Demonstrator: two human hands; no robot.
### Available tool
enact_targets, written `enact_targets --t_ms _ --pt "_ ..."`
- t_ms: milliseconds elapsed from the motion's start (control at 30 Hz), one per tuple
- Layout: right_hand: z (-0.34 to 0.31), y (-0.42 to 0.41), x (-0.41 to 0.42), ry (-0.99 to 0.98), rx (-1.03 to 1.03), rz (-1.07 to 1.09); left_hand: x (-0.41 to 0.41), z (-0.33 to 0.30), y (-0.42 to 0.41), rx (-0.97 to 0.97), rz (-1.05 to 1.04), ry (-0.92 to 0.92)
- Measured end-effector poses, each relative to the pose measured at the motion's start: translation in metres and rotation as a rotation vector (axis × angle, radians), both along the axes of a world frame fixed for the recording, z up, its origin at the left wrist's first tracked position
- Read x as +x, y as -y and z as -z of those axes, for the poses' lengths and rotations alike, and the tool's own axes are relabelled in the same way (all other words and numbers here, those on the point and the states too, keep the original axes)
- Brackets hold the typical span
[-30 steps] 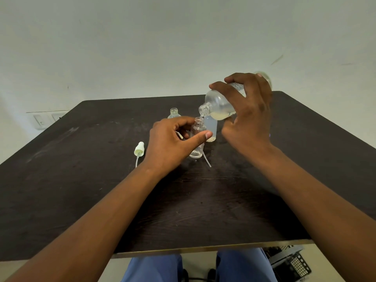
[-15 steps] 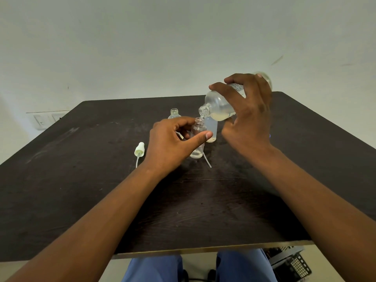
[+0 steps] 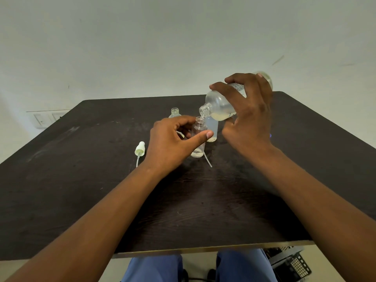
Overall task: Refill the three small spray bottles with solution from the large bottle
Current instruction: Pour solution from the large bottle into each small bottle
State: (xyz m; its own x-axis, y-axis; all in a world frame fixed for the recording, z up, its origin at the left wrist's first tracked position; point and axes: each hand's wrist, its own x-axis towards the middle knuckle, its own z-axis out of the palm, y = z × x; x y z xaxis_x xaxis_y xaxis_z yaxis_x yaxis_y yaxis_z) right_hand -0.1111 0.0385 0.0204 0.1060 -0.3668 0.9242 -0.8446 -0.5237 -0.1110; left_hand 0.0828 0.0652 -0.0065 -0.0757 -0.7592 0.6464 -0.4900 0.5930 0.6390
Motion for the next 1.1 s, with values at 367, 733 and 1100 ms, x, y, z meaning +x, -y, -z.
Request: enact_targets --t_ms 367,733,1100 --pt "-0.0001 -0.0004 0.0002 0.005 -0.016 0.000 0.0006 0.0007 0.0006 -0.007 0.007 -0.001" --pt "-0.0006 -0.0003 0.0007 -0.010 -0.024 0.003 0.0007 -0.0001 0.0007 -0.018 -0.005 0.001" --pt "-0.0008 -0.0001 0.0002 -0.019 -0.038 -0.003 0.0008 0.0001 0.0004 -0.016 -0.003 0.012"
